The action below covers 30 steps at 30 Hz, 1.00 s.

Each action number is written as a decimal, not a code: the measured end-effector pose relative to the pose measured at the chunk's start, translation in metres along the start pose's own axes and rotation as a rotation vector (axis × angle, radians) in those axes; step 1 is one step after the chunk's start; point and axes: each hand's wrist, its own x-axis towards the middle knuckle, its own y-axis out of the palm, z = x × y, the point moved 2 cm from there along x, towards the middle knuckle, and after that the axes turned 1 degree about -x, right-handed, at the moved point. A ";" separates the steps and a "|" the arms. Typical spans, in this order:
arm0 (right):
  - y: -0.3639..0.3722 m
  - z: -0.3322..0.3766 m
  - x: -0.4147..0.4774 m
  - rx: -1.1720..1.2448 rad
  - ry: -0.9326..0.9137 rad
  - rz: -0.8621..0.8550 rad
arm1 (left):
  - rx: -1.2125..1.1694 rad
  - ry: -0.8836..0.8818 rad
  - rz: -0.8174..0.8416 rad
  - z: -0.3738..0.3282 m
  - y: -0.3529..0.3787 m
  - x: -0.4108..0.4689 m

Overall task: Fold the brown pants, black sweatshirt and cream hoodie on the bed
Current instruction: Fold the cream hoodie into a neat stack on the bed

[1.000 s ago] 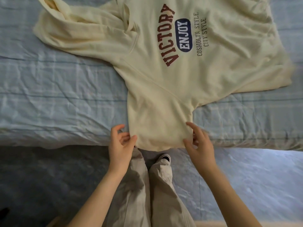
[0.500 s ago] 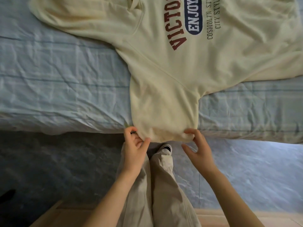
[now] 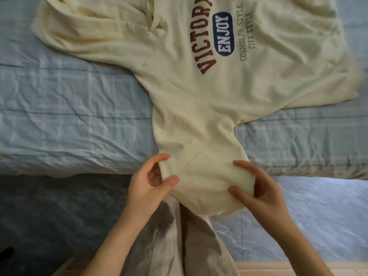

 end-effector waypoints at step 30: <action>0.020 0.019 0.182 -0.419 -0.127 -0.405 | 0.610 0.311 0.177 -0.051 0.027 0.234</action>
